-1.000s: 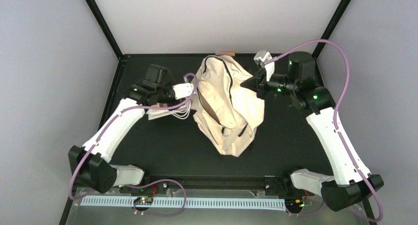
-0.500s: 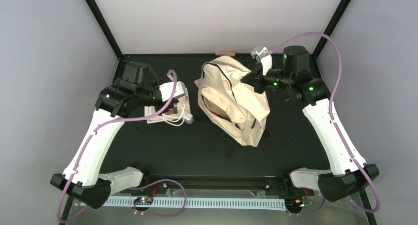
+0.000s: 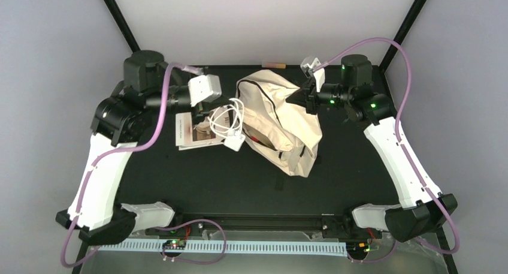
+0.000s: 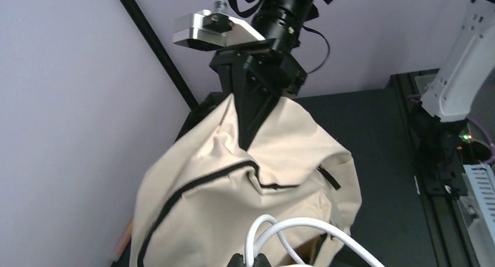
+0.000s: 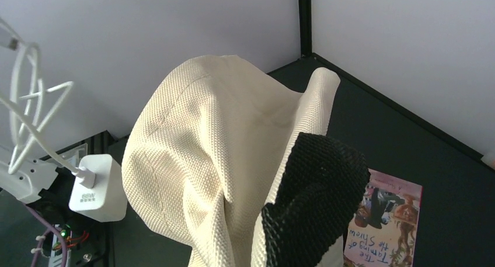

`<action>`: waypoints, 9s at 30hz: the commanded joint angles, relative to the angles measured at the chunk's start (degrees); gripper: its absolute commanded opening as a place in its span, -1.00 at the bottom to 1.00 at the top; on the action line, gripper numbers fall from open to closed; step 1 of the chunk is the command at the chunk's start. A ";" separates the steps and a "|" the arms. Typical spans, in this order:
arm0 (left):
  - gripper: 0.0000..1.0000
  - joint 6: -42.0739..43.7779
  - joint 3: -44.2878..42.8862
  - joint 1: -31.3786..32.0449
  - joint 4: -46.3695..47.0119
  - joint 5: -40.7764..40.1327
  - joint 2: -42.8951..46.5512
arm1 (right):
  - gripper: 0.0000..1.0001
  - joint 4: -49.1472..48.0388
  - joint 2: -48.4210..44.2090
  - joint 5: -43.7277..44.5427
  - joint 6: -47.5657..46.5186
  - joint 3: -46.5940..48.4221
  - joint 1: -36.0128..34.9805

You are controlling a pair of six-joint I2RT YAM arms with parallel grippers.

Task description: Pack the student bag

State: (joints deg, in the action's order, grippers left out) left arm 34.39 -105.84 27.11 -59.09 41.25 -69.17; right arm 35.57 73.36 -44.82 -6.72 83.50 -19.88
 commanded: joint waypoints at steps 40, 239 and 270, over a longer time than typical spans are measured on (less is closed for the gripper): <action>-0.97 6.88 26.51 8.99 33.25 -4.33 -15.20 | -0.98 -6.95 -1.90 -3.97 2.95 -1.41 -0.51; 0.97 -10.75 13.08 -22.00 5.92 -8.40 -26.55 | -0.22 -1.91 29.87 20.26 0.80 10.14 -15.44; -0.97 -6.73 10.85 -16.23 12.89 2.80 -26.61 | -0.22 -6.45 25.15 9.59 -4.08 6.55 -14.52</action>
State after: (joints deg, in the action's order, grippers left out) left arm 29.58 -94.85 10.28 -50.15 37.08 -105.38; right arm 34.24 109.23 -32.53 -8.12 95.02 -34.13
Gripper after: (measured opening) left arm 0.047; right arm 0.397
